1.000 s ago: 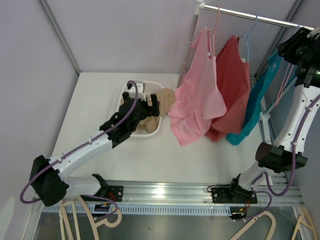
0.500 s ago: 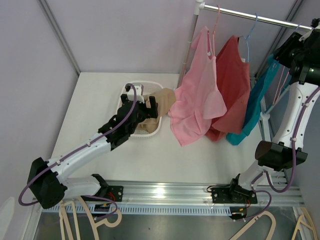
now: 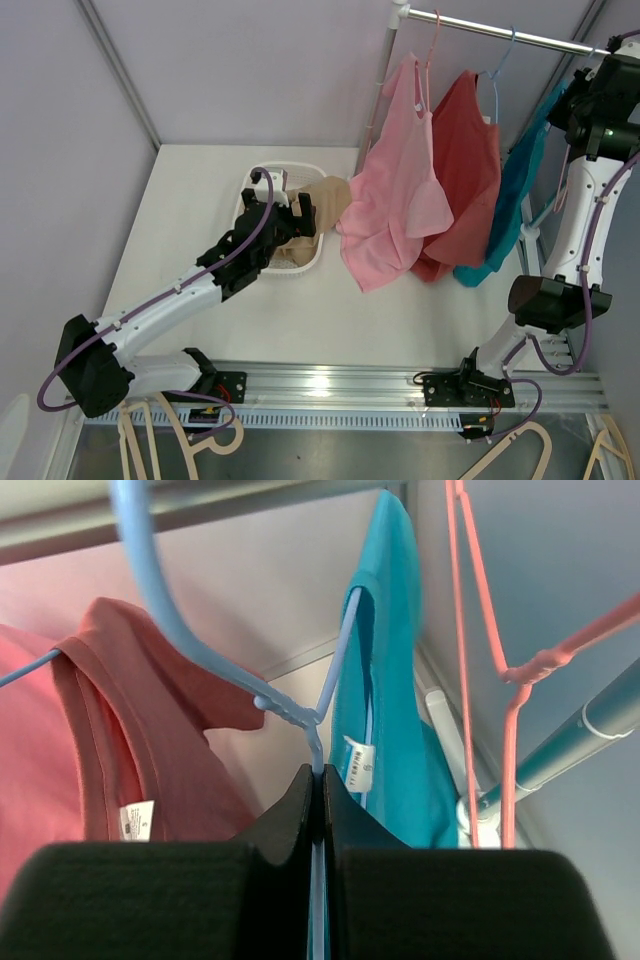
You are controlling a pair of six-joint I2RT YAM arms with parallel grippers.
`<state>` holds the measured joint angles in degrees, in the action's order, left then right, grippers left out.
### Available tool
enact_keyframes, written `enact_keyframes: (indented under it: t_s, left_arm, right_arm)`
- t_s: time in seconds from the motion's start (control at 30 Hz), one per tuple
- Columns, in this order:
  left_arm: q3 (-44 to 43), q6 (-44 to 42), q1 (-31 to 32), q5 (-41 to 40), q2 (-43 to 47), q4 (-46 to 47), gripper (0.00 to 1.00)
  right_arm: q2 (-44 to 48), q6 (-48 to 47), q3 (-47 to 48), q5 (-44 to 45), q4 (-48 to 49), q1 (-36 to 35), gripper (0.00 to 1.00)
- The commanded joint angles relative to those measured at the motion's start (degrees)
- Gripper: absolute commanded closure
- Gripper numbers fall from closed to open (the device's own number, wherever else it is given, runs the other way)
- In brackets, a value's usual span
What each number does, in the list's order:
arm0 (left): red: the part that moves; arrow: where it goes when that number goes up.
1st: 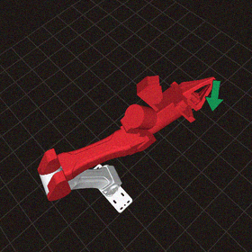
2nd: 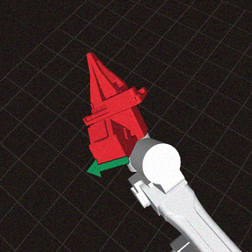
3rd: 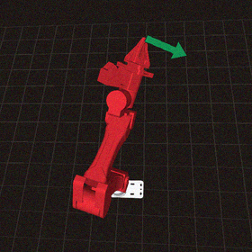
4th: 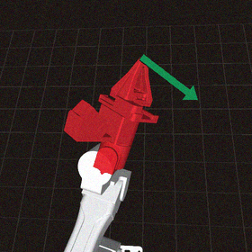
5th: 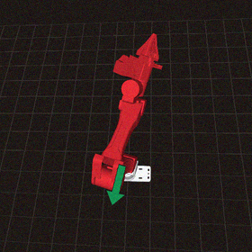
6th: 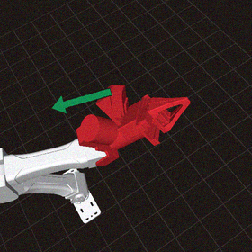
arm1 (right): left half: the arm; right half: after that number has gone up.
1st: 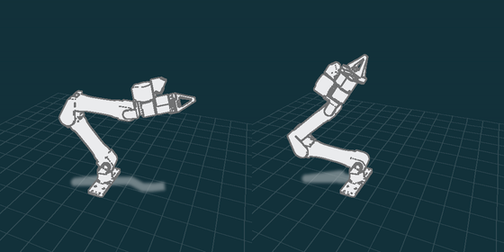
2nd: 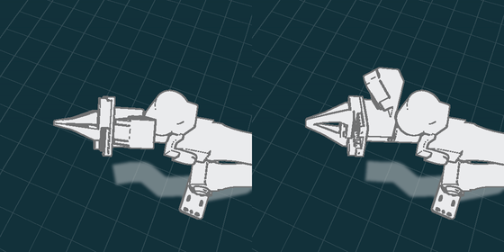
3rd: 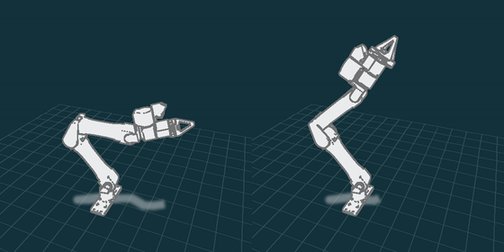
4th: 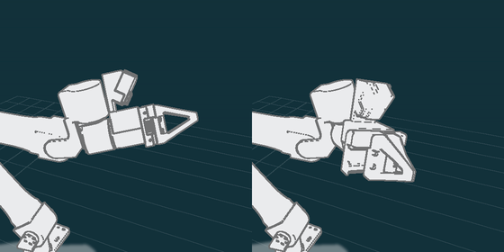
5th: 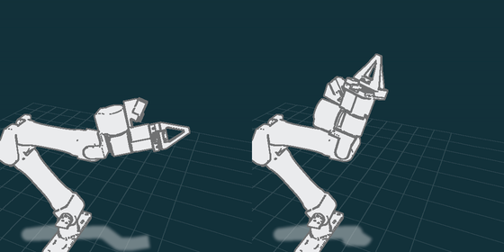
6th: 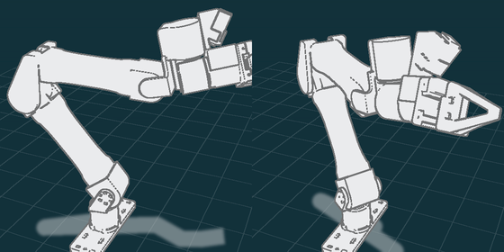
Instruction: Remove the t-shirt from the hanger
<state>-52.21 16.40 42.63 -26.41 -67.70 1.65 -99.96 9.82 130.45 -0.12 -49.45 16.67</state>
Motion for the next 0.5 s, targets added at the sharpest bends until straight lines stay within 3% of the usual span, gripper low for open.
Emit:
enact_keyframes:
  t_s: [0.0,0.27,0.47]
  left_arm:
    - [0.35,-0.93,0.26,-0.57,1.70,2.48,0.01]
    - [0.61,-0.67,0.35,-0.13,3.10,2.04,0.01]
    - [0.70,-2.51,2.53,-0.92,4.68,2.38,0.01]
  right_arm:
    - [-0.32,-3.05,3.31,4.86,-0.39,-1.81,1.00]
    - [2.05,-5.08,6.56,5.40,1.73,-3.92,1.00]
    - [6.53,-5.95,3.69,4.60,3.30,-4.97,1.00]
